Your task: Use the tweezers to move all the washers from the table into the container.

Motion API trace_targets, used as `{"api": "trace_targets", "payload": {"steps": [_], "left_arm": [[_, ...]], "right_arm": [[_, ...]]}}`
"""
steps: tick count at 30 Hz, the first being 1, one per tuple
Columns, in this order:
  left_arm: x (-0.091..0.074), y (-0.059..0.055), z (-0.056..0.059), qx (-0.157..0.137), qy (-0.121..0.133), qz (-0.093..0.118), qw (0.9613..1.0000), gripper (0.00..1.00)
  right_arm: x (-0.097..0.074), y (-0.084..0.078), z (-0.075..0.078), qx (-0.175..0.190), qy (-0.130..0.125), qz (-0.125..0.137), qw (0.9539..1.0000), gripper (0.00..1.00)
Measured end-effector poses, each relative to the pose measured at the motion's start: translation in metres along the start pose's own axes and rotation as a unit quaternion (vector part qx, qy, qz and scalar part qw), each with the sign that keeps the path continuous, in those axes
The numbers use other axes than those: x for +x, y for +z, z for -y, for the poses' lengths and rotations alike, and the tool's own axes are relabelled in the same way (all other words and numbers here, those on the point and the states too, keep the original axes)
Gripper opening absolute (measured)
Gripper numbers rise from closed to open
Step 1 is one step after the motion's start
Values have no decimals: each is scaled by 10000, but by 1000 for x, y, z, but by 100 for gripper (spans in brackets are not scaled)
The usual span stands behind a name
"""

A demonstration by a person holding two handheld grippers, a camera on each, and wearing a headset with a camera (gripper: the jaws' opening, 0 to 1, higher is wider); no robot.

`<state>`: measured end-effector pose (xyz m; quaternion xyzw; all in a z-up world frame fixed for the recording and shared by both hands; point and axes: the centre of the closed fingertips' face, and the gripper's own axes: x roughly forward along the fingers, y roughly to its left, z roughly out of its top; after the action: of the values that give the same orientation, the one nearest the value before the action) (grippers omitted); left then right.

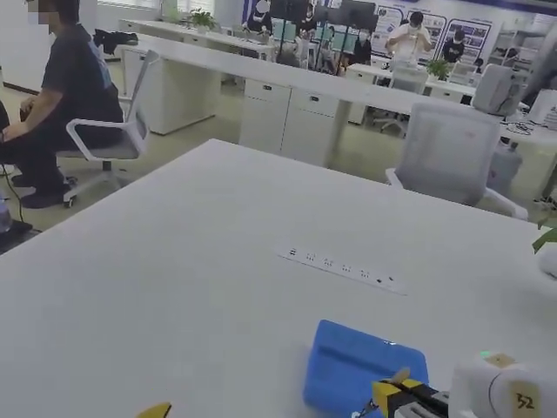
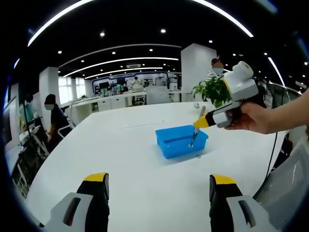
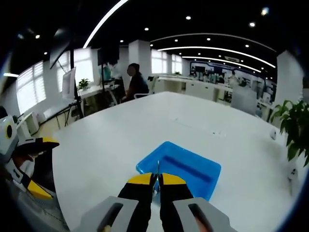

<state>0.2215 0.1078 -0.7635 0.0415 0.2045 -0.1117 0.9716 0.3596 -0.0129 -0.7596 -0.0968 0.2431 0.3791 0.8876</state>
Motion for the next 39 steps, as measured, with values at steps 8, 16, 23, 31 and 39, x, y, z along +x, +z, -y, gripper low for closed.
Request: {"api": "trace_targets", "payload": {"steps": [8, 16, 23, 31, 39], "left_arm": [[0, 0, 0, 8, -9, -22, 10000, 87], [0, 0, 4, -40, -110, -21, 9999, 86], [0, 1, 4, -40, -106, -9, 9999, 87], [1, -1, 6, -18, -166, -61, 9998, 89], [1, -3, 6, -31, -180, -101, 9998, 89]], "right_arm": [[3, 15, 15, -2, -145, 161, 9998, 1], [23, 8, 33, -145, -342, -24, 9993, 1], [36, -6, 40, -262, -397, -261, 9985, 1], [46, -18, 44, -103, -376, -423, 9983, 1], [53, -27, 40, -133, -334, -545, 9979, 1]]}}
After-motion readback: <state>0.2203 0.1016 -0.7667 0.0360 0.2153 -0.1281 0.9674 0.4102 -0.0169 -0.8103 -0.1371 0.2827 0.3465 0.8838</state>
